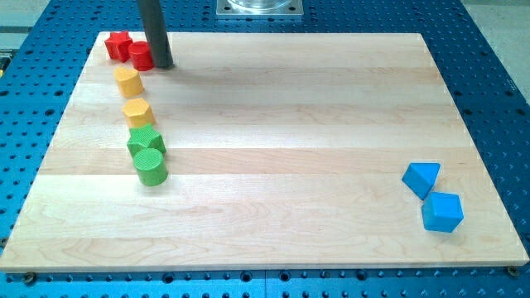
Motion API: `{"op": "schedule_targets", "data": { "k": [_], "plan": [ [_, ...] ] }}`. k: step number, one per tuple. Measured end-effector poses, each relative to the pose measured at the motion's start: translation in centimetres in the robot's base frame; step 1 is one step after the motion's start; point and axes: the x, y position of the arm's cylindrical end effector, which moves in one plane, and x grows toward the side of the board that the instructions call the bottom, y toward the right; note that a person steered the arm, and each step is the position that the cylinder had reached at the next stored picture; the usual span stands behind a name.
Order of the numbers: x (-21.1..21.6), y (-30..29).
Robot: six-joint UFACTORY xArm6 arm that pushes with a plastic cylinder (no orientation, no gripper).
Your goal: Slide the blue cube to the right of the red circle
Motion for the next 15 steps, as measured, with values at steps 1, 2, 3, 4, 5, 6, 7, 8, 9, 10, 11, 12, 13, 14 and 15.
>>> {"op": "schedule_targets", "data": {
  "k": [1,2,3,4,5,6,7,8,9,10,11,12,13,14,15],
  "plan": [
    [0.0,-2.0],
    [1.6,1.3],
    [5.3,10.5],
    [9.4,23.5],
    [14.2,36.0],
    [21.2,45.6],
    [29.1,49.6],
    [34.9,48.8],
    [34.5,44.6],
    [32.7,45.5],
    [29.5,37.1],
    [26.6,24.4],
    [25.6,15.9],
    [29.9,18.6],
    [28.9,10.2]
  ]
}}
